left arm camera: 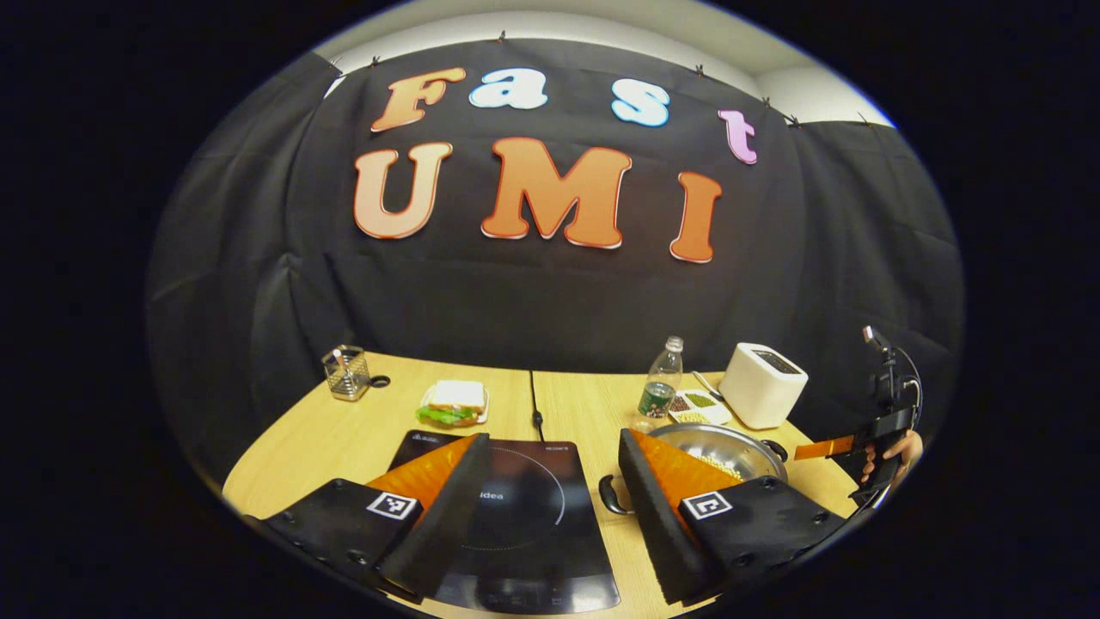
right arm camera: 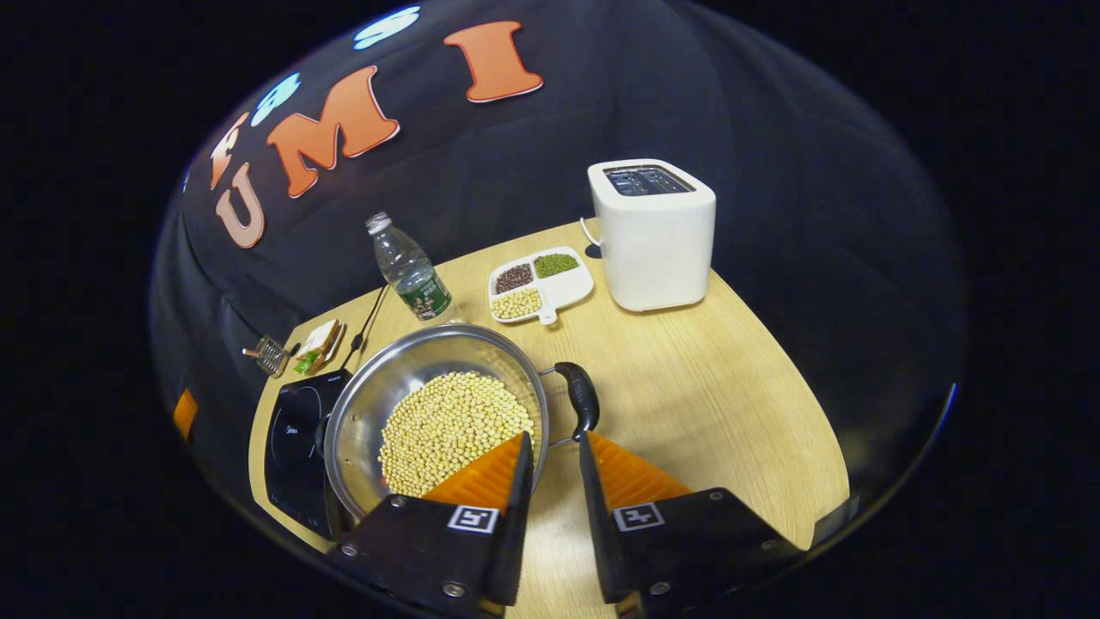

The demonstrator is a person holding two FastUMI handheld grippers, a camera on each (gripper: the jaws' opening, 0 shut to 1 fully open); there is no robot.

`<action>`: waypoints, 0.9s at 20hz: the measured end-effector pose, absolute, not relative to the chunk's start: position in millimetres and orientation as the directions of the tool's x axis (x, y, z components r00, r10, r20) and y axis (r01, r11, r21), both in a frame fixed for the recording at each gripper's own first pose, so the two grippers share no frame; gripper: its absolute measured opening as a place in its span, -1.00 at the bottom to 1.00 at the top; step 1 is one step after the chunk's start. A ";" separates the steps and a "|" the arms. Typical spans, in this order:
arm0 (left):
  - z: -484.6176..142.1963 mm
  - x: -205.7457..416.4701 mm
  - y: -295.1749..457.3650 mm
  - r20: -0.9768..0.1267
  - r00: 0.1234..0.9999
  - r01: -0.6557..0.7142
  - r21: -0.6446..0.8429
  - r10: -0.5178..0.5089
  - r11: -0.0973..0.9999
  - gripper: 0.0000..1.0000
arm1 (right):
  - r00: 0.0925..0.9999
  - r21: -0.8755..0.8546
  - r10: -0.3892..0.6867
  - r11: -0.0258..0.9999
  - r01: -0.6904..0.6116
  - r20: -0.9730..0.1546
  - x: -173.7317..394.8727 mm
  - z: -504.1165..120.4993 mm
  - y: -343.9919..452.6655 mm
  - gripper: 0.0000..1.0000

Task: First push the handle of the pot to place it horizontally, then grasp the pot with both hands and set it on the induction cooktop.

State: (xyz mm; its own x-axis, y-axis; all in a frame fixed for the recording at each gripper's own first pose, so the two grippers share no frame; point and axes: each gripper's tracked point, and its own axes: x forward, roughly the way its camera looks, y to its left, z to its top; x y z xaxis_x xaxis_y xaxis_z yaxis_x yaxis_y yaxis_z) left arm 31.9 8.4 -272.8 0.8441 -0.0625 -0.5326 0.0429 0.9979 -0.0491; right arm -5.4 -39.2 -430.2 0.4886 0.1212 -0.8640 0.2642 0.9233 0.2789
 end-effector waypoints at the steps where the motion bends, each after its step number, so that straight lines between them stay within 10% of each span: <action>1: -283.6 34.8 0.0 -0.552 0.830 0.052 -0.065 -0.079 0.997 0.93 | 0.490 0.272 0.120 0.929 0.251 -0.864 -5.6 -431.7 -36.2 -0.18; 6: -339.5 40.3 -40.2 -0.655 0.740 0.116 -0.096 -0.150 0.989 0.94 | 0.473 0.245 0.119 0.946 0.213 -0.873 -4.2 -438.2 -26.8 0.46; 18: -449.6 57.9 -91.4 -0.829 0.523 0.140 -0.147 -0.199 0.979 0.86 | 0.483 0.243 0.107 0.943 0.227 -0.869 -3.4 -437.0 -34.4 0.53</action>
State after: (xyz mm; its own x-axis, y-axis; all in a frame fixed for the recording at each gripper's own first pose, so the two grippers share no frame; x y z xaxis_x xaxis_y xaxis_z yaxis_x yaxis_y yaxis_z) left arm 57.9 -91.4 -449.6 0.5229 -0.1991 -0.8288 0.1398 0.9792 -0.1471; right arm -3.4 -34.4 -437.0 0.4833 0.1070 -0.8689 0.2272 0.9432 0.2425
